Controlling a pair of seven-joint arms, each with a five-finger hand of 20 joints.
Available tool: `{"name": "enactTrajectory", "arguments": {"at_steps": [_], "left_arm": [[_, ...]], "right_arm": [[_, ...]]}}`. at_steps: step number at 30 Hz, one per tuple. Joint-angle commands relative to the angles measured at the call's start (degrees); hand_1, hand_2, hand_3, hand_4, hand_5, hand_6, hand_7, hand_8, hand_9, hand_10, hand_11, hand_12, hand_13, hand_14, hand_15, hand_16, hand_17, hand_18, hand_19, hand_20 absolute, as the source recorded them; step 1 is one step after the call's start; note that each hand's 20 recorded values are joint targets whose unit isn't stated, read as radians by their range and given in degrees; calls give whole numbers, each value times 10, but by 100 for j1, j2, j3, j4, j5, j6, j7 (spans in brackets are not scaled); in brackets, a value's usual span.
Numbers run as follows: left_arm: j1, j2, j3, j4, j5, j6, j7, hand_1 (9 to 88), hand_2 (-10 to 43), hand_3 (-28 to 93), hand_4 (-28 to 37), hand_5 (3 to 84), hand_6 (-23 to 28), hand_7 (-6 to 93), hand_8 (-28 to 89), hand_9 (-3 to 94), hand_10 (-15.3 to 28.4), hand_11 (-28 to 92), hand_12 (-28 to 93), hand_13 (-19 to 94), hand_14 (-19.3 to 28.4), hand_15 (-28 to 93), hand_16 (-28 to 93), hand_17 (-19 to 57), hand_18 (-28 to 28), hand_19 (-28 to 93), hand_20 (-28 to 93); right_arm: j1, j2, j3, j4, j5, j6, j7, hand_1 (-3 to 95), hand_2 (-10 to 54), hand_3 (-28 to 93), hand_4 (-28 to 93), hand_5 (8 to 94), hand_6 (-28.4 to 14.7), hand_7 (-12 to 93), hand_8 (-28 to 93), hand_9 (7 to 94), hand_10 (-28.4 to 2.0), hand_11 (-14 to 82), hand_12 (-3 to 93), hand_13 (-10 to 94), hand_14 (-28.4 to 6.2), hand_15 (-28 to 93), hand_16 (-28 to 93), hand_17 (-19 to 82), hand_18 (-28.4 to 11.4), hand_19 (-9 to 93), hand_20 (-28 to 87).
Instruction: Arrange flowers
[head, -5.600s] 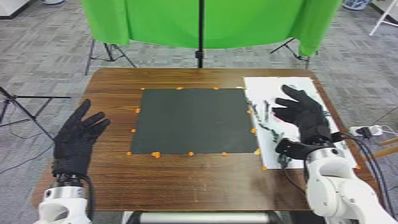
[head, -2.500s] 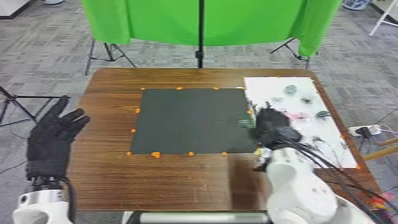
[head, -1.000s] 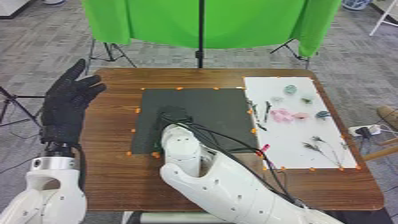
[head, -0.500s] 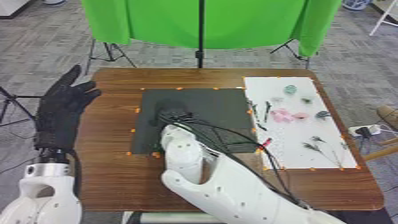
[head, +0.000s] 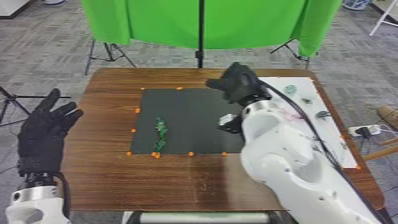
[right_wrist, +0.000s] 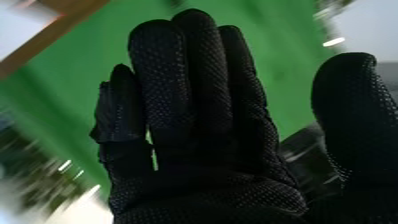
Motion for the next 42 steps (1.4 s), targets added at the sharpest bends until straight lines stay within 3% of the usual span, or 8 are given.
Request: {"name": "enactTrajectory", "arguments": {"at_steps": [1,8,10,13,21,32,35,42], "left_arm": [[168,-85,19,70,34,52,15,236,80,743,-245,351,64,99,-77,335,191,290,146,222,238,551,-61,-95,207,447,297],[153,-23,86,87,-29,60,101,237,81,745,-243,350,65,99,-77,336,191,291,146,222,239,551,-61,-95,207,446,298],[98,-69,114,102,10,18,50,240,82,745,-242,350,65,99,-77,336,190,292,147,222,239,551,-61,-95,207,447,298],[86,-2,127,103,9,17,59,240,83,744,-241,350,65,99,-76,336,191,293,146,222,239,551,-60,-95,207,447,299],[74,-67,108,94,32,7,60,240,83,745,-238,349,64,102,-77,337,191,292,146,224,237,552,-60,-94,207,447,299],[38,-155,80,83,75,-8,-30,245,81,748,-232,349,65,103,-78,338,191,294,145,224,237,554,-61,-94,207,448,300],[49,-173,69,76,65,-4,-40,246,81,748,-232,349,66,102,-78,338,191,294,146,225,238,555,-61,-94,207,448,300],[79,-221,57,61,74,-7,-52,247,82,747,-231,348,67,102,-77,338,191,296,146,225,238,555,-62,-94,208,449,301]], "right_arm": [[-2502,1713,1914,-69,-325,235,751,292,-9,710,-216,683,-61,136,-113,725,-199,303,163,670,-165,644,110,360,-255,931,215],[-3338,2005,2589,128,-408,89,1211,302,-23,718,-221,636,-72,127,-113,693,-208,301,162,649,-168,655,99,347,-255,932,196],[-3552,2090,2751,133,-360,87,1278,303,-27,720,-222,622,-71,125,-111,680,-209,305,162,640,-167,663,98,346,-256,932,197],[-3841,2226,2839,195,-707,-268,1270,303,-29,720,-223,612,-72,124,-111,670,-211,307,160,633,-170,671,96,343,-256,932,199],[-4066,2285,2921,250,-573,-504,1252,328,-57,732,-233,626,-65,120,-111,669,-205,312,158,633,-162,684,90,333,-257,932,196],[-3638,2541,2204,486,-1375,-342,1320,411,-95,730,-251,729,-24,133,-118,761,-168,322,167,700,-131,662,107,363,-252,932,240],[-3387,2587,1918,599,-1507,-447,1363,449,-95,694,-272,774,-21,135,-30,791,-159,323,170,722,-124,656,114,381,-251,932,260],[-3201,2571,1655,743,-1810,-286,1393,541,-95,652,-279,885,-6,140,17,883,-127,328,182,787,-102,649,139,430,-243,932,329]]}}
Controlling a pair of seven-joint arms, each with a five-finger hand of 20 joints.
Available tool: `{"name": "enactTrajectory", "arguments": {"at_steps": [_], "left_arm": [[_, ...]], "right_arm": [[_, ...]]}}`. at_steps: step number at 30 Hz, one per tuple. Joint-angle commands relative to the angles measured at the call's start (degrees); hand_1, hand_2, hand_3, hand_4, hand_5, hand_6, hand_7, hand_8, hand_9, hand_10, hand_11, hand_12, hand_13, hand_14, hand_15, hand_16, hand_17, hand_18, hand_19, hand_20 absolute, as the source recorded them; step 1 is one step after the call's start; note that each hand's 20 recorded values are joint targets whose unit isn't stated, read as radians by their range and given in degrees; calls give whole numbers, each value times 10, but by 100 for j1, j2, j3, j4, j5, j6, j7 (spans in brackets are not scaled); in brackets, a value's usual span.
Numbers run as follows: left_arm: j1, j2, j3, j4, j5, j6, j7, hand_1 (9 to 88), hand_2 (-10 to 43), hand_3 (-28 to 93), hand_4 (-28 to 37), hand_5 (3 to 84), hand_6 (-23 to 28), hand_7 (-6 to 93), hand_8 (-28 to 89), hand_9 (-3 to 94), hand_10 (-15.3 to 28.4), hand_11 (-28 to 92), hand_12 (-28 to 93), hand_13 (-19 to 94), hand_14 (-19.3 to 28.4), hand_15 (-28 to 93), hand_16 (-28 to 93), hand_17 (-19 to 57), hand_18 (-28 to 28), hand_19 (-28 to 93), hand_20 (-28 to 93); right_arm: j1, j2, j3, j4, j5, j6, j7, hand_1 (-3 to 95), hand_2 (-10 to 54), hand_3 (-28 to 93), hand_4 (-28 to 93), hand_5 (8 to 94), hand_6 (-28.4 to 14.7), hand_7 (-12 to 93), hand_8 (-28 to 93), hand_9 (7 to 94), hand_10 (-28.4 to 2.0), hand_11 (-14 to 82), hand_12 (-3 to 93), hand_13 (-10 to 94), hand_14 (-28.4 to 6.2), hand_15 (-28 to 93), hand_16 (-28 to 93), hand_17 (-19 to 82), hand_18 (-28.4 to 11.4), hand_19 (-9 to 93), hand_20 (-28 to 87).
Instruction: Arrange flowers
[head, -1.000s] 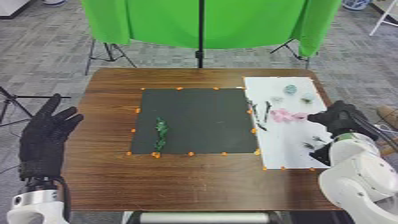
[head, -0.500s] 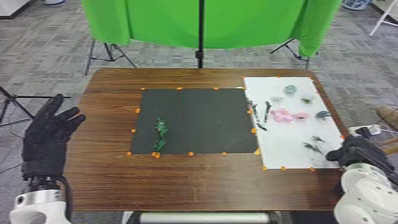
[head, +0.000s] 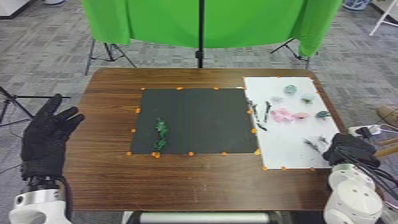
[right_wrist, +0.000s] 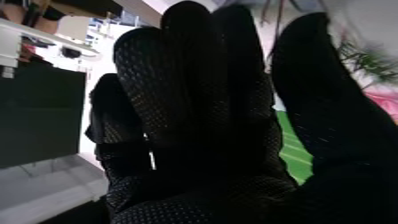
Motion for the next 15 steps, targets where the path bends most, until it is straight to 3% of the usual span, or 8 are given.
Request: {"name": "enactTrajectory", "arguments": {"at_steps": [1,2,3,9,15], "left_arm": [[89,-107,-30,-9,47,-2,-58,247,82,747,-231,348,67,102,-77,338,191,296,146,225,238,555,-62,-94,208,449,301],[77,-150,-53,-5,93,-33,-139,247,82,747,-231,348,67,103,-77,338,191,296,145,225,238,555,-62,-94,208,449,301],[103,-127,-51,-13,56,-1,-80,247,81,747,-231,348,67,103,-77,338,191,296,146,225,238,555,-62,-94,208,449,300],[226,-106,-110,-63,29,51,-41,247,81,747,-231,348,68,103,-77,338,191,295,145,225,238,555,-62,-94,208,449,300],[450,13,-241,-200,-39,191,60,246,82,747,-231,348,69,102,-78,338,191,295,145,225,238,555,-62,-94,208,450,300]], "right_arm": [[147,1,-65,140,-381,196,57,545,-95,651,-280,891,-4,140,18,889,-124,330,185,794,-99,650,141,433,-242,932,336],[77,33,7,80,-364,231,66,550,-95,648,-281,898,-1,143,20,898,-117,334,188,805,-95,650,146,438,-239,932,350],[100,47,20,63,-408,403,46,554,-95,645,-282,902,1,143,22,906,-113,336,190,814,-93,649,149,446,-236,932,362],[186,35,225,-369,-501,765,-95,552,-95,655,-283,916,7,153,31,934,-106,338,194,847,-83,649,165,475,-231,932,419],[1379,-337,-634,-948,-100,890,-625,549,-95,667,-283,922,1,158,32,937,-108,360,188,858,-83,656,171,490,-230,932,448]]}}
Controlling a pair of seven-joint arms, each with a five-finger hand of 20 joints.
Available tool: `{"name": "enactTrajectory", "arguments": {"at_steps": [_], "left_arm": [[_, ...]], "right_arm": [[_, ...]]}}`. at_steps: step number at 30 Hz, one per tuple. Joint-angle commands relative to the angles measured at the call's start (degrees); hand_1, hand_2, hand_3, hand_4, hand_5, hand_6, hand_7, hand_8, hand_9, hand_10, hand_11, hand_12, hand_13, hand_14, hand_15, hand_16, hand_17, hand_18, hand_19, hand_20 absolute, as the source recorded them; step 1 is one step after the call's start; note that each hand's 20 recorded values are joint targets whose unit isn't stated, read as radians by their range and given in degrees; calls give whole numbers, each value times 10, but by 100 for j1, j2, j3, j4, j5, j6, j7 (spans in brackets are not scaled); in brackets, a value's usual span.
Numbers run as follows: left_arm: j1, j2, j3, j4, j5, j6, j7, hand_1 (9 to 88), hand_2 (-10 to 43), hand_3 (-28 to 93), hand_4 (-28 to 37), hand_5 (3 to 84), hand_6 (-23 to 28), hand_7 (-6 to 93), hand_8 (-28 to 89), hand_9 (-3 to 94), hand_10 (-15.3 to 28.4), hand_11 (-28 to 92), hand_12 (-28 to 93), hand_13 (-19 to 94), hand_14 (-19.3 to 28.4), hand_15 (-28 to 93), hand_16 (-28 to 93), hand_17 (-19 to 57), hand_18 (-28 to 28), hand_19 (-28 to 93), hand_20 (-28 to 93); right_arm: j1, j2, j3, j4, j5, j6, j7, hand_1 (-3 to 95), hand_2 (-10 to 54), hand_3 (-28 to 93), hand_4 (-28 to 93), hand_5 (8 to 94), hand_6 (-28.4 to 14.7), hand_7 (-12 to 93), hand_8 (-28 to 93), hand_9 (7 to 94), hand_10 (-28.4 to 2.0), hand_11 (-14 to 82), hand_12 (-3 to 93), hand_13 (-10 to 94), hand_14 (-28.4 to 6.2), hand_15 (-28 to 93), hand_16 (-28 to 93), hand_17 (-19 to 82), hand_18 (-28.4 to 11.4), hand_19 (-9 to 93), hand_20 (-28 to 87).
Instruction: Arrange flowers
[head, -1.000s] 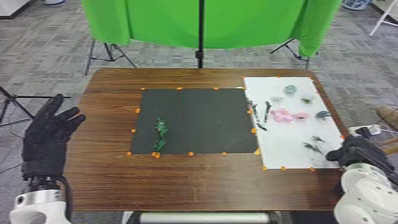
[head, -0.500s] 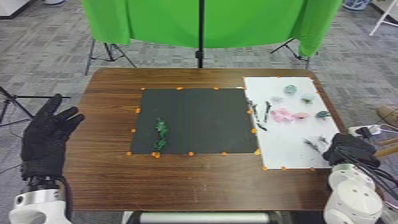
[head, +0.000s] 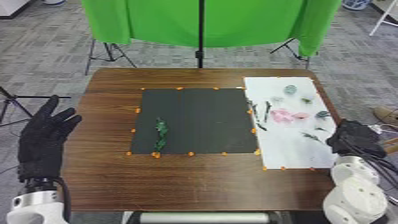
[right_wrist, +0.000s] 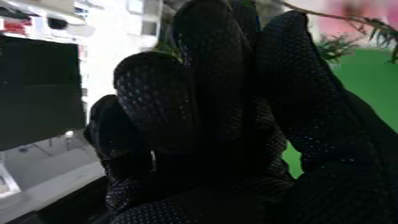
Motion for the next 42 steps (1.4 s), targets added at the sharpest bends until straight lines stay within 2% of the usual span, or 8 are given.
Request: {"name": "enactTrajectory", "arguments": {"at_steps": [1,6,11,15,21,27,32,42], "left_arm": [[392,118,-158,-172,-78,214,115,246,82,747,-231,348,69,101,-78,338,191,295,145,225,238,555,-62,-94,208,450,301],[511,42,-301,-260,-51,257,67,246,82,747,-231,348,69,101,-77,338,191,295,145,225,238,556,-62,-94,208,450,301],[431,12,-384,-344,101,219,-197,248,82,747,-230,348,69,102,-77,338,191,296,146,224,239,557,-62,-94,208,451,301],[466,53,-404,-410,124,270,-160,248,82,747,-228,348,69,103,-77,338,191,297,145,224,239,557,-62,-94,208,451,301],[416,96,-374,-435,150,293,-189,249,81,748,-227,348,69,104,-78,338,191,299,145,225,238,558,-63,-94,208,451,301],[152,75,-282,-368,257,177,-337,262,86,758,-214,349,69,105,-78,340,192,298,144,227,238,559,-63,-93,208,452,301],[138,97,-274,-353,262,116,-336,261,84,757,-210,350,69,105,-78,340,192,298,144,227,238,559,-63,-93,208,453,302],[198,148,-225,-357,231,113,-315,259,82,758,-211,351,70,104,-78,340,191,297,144,227,238,558,-63,-93,208,452,301]], "right_arm": [[1623,-520,-1055,-732,322,10,-716,548,-95,669,-283,923,0,159,32,937,-109,365,187,860,-82,658,172,493,-230,932,455],[3371,-1607,-2636,-290,760,-250,-1164,545,-95,676,-283,923,0,163,36,937,-109,377,184,864,-82,663,175,498,-233,932,479],[4037,-2746,-3261,297,851,-806,-1547,539,-95,680,-283,927,-2,168,39,937,-109,391,182,865,-87,670,176,500,-235,932,488],[4282,-3306,-3688,788,700,-1125,-1665,536,-95,685,-283,930,-3,171,42,937,-109,398,180,864,-89,676,177,499,-236,932,498],[4246,-3703,-4066,1383,509,-1445,-1667,519,-95,690,-275,931,-1,177,53,937,-109,410,180,864,-91,685,176,501,-237,932,511],[4432,-3833,-4335,1927,123,-1793,-1486,485,-95,701,-254,936,-1,190,44,937,-114,432,177,868,-95,695,176,508,-242,932,531],[4479,-3735,-4456,2064,-16,-1920,-1355,452,-41,721,-244,937,3,194,10,937,-116,441,170,874,-100,699,177,517,-247,932,544],[4331,-3814,-4400,1953,-305,-2616,-1202,428,-12,739,-213,937,4,245,-48,937,-120,492,152,893,-110,718,184,536,-256,932,592]]}}
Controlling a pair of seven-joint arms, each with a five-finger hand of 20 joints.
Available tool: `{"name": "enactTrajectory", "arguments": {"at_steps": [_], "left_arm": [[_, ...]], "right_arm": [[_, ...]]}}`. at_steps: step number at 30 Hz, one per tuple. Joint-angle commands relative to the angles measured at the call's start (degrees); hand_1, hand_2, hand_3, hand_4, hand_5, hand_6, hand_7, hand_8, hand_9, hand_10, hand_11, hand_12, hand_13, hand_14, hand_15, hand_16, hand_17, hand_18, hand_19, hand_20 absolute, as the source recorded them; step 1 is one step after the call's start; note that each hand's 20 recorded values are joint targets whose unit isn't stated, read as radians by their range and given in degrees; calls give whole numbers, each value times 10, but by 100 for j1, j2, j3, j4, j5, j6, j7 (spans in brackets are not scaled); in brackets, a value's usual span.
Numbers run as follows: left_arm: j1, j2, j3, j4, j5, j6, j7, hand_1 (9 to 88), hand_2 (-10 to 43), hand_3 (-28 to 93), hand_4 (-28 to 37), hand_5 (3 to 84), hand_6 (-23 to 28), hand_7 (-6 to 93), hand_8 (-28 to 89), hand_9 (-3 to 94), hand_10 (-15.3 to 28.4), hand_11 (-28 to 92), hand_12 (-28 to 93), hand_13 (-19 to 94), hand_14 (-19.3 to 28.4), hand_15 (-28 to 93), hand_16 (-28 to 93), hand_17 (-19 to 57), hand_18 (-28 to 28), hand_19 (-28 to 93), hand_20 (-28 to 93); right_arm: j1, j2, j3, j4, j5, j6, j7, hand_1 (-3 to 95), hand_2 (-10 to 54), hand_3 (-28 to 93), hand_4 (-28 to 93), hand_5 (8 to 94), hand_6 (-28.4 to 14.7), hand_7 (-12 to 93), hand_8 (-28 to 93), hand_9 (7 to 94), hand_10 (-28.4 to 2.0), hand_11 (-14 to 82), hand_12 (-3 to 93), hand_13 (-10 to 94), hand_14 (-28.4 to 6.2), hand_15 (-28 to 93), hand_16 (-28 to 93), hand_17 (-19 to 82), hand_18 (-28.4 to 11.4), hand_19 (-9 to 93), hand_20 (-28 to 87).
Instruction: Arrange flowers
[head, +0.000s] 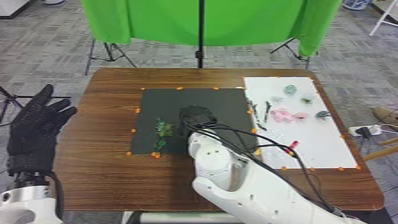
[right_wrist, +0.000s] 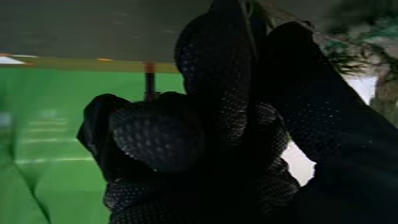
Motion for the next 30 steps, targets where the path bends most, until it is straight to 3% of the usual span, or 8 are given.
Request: {"name": "enactTrajectory", "arguments": {"at_steps": [1,10,23,30], "left_arm": [[73,48,68,46,18,-70,-38,259,82,758,-211,351,70,104,-78,340,191,297,144,227,238,559,-63,-93,208,452,301],[28,92,133,75,7,-106,-51,262,82,757,-211,352,71,102,-77,340,191,298,145,227,238,559,-63,-93,208,454,302],[-18,82,154,93,37,-133,-119,263,82,757,-209,352,72,102,-77,340,192,298,144,227,238,560,-64,-93,208,454,302],[-62,73,174,104,46,-132,-125,262,82,758,-208,353,73,102,-77,340,192,298,144,227,238,561,-64,-93,208,455,302]], "right_arm": [[-109,-47,82,-115,-314,-490,112,416,4,742,-208,937,6,258,-93,937,-120,497,150,895,-110,719,185,540,-258,932,597],[-150,-102,58,-224,-241,-589,150,373,74,723,-214,937,5,264,-167,937,-122,506,148,903,-111,722,189,552,-264,932,613],[-241,-232,171,-382,217,-701,293,376,77,740,-213,937,6,309,-178,937,-119,526,135,912,-113,723,193,558,-264,932,622],[-138,-109,-2,-349,-119,-268,179,364,84,723,-218,937,4,278,-183,937,-118,498,131,910,-110,710,196,556,-263,932,617]]}}
